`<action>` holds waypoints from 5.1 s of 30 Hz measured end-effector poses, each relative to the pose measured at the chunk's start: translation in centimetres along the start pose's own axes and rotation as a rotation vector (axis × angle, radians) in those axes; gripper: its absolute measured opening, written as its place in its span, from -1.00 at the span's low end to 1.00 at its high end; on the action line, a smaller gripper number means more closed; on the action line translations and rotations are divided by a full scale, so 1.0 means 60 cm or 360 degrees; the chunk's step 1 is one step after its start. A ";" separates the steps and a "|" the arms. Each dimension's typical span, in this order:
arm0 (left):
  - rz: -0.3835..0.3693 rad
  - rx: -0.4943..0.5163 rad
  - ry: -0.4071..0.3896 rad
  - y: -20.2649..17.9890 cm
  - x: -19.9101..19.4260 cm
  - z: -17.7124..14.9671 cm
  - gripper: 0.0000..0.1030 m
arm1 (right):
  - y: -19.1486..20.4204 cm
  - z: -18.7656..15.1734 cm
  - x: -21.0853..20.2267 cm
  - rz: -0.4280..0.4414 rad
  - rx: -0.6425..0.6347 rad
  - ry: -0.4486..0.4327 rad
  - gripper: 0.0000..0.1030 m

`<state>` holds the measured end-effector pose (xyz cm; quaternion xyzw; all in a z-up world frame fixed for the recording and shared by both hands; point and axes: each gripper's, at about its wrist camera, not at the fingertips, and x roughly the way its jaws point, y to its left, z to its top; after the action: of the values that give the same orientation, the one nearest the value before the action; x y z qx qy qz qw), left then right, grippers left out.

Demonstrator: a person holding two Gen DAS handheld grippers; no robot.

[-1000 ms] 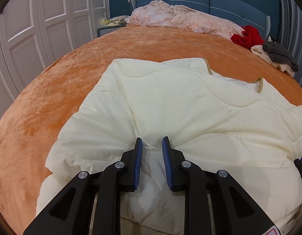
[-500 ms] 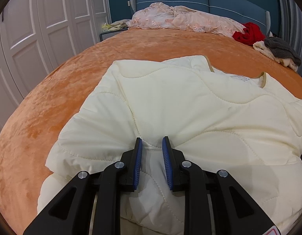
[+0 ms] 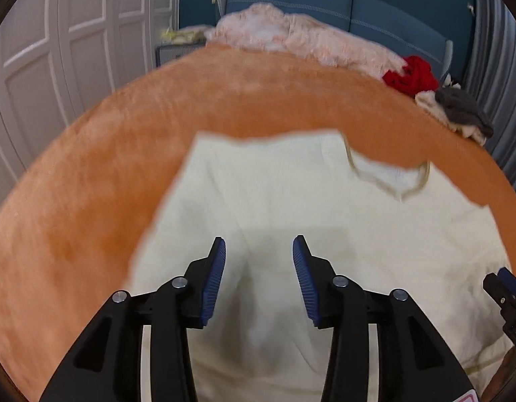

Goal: Fold large clothes

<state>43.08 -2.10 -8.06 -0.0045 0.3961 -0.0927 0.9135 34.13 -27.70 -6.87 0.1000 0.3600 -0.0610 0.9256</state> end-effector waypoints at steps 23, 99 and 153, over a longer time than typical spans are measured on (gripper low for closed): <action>0.0040 -0.0214 0.0060 0.042 0.209 0.098 -0.05 | 0.192 0.160 0.365 0.0547 0.0120 0.0373 -0.89; -0.0225 0.0417 0.0217 -0.409 0.261 0.081 -0.75 | -0.202 0.089 0.212 -0.0148 0.0272 0.0192 -0.50; 0.0005 0.0158 0.0125 0.014 -0.049 -0.120 0.48 | -0.152 -0.152 -0.182 -0.0040 0.0165 0.0013 -0.03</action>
<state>36.04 -0.28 -10.95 0.0452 0.4267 -0.1109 0.8964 18.46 -34.01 -7.30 0.1436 0.3613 -0.0908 0.9168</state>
